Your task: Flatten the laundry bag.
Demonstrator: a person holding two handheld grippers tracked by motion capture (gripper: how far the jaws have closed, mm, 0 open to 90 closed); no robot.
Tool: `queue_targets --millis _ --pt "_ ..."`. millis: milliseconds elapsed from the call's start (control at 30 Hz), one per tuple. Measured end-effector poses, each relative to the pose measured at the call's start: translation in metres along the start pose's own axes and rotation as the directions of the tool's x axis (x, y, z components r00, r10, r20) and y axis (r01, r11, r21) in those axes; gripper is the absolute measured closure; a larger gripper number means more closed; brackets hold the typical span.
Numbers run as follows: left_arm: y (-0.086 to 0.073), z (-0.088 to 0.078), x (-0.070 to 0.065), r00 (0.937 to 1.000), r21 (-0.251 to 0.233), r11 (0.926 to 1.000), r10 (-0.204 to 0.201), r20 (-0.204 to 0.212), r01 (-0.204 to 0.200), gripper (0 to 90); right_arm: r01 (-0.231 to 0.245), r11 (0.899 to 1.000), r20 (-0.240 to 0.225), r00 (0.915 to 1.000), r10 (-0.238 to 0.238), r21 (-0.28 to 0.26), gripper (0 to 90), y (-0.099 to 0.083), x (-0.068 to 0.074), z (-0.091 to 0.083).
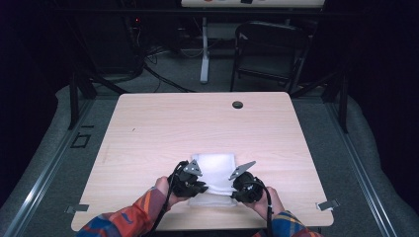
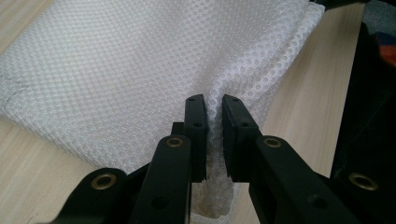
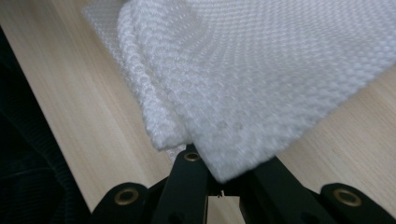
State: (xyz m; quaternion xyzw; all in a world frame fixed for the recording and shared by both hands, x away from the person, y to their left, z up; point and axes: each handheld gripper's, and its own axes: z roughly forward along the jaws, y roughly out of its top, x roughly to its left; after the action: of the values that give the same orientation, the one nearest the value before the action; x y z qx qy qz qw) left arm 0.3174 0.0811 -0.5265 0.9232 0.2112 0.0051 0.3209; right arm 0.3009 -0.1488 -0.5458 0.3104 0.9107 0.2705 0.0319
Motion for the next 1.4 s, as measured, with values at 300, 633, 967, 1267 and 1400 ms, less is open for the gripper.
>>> queue_targets --millis 300,633,967,1267,1400 --pt "0.0 0.001 -0.001 1.0 0.025 0.9997 -0.004 -0.005 0.004 81.3 0.013 1.0 0.006 0.9999 -0.013 0.001 90.0 -0.003 -0.001 0.013" --pt "0.0 0.0 0.002 0.9998 0.008 0.9998 -0.016 -0.007 0.016 81.5 0.051 0.999 0.003 0.9987 -0.051 0.008 90.0 -0.003 -0.001 0.013" --pt "0.005 -0.006 0.005 0.9992 -0.002 0.9994 -0.035 -0.021 0.035 81.6 0.061 0.998 0.01 0.9981 -0.061 -0.003 90.0 -0.004 0.0 0.014" --pt "0.011 -0.011 0.011 0.9984 -0.029 0.9986 -0.045 -0.034 0.044 81.6 0.075 0.997 0.017 0.997 -0.075 -0.004 90.0 -0.004 0.001 0.014" --pt "0.013 -0.013 0.014 0.9979 -0.044 0.9978 -0.05 -0.042 0.049 81.7 0.087 0.996 0.018 0.9961 -0.087 0.0 90.0 -0.004 0.001 0.013"
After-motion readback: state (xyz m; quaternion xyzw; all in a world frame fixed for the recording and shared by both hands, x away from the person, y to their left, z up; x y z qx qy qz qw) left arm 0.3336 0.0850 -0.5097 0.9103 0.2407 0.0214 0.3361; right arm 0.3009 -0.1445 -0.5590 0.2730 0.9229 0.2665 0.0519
